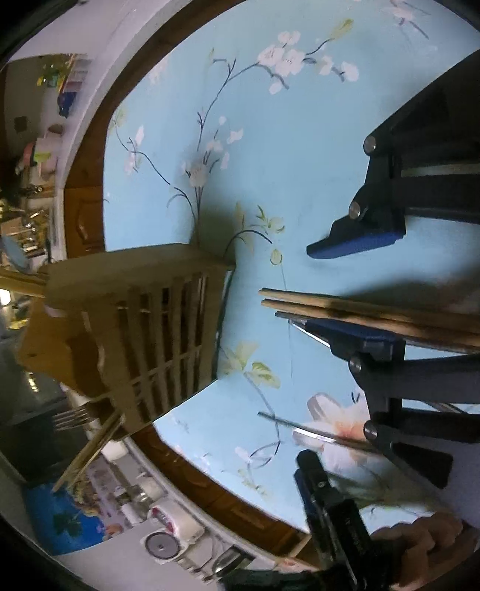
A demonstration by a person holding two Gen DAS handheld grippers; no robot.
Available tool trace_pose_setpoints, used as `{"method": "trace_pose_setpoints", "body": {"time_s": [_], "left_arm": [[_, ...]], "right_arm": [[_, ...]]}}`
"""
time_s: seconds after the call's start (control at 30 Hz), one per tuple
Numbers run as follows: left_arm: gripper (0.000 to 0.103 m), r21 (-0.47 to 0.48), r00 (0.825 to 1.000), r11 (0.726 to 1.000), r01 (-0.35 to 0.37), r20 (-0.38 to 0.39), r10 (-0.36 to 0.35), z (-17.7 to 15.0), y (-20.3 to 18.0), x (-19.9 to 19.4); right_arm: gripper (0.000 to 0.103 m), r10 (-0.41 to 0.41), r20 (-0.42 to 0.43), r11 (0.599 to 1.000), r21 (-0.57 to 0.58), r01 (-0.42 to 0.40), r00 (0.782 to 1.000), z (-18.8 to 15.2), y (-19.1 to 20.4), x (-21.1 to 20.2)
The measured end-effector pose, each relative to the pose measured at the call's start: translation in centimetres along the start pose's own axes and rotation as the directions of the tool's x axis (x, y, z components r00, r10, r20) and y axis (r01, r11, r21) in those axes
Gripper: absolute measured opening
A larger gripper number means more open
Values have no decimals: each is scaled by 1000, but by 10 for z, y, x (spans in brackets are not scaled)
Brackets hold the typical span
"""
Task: Organize utensils
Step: 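Grasp a wooden chopstick with the right tool while the left tool grasps a silver knife, then lift the chopstick and knife and lower them over the wooden holder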
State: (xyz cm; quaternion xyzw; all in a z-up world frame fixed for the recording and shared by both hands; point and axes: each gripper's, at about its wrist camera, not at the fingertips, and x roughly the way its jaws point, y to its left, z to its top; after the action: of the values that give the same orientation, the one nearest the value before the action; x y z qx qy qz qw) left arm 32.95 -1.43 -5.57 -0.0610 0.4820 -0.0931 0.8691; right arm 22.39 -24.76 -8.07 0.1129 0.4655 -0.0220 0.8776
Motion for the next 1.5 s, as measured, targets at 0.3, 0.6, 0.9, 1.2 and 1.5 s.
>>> {"method": "trace_pose_setpoints", "body": {"time_s": [0.3, 0.6, 0.9, 1.2, 1.5], "left_arm": [[35, 76, 999, 997, -29, -17, 30, 17, -19, 33], [6, 169, 996, 981, -91, 10, 90, 14, -44, 47], [3, 83, 1000, 996, 15, 23, -17, 14, -22, 17], [3, 46, 981, 992, 118, 152, -124, 8, -7, -68], [3, 53, 947, 986, 161, 273, -169, -5, 1, -142]], "right_arm": [[21, -42, -28, 998, -50, 41, 999, 15, 3, 17], [7, -85, -2, 991, -104, 84, 996, 16, 12, 23], [5, 10, 49, 1000, -12, -10, 999, 20, 3, -9], [5, 63, 189, 998, 18, -68, 980, 27, 3, -82], [5, 80, 325, 995, 24, -93, 942, 35, 1, -144]]}}
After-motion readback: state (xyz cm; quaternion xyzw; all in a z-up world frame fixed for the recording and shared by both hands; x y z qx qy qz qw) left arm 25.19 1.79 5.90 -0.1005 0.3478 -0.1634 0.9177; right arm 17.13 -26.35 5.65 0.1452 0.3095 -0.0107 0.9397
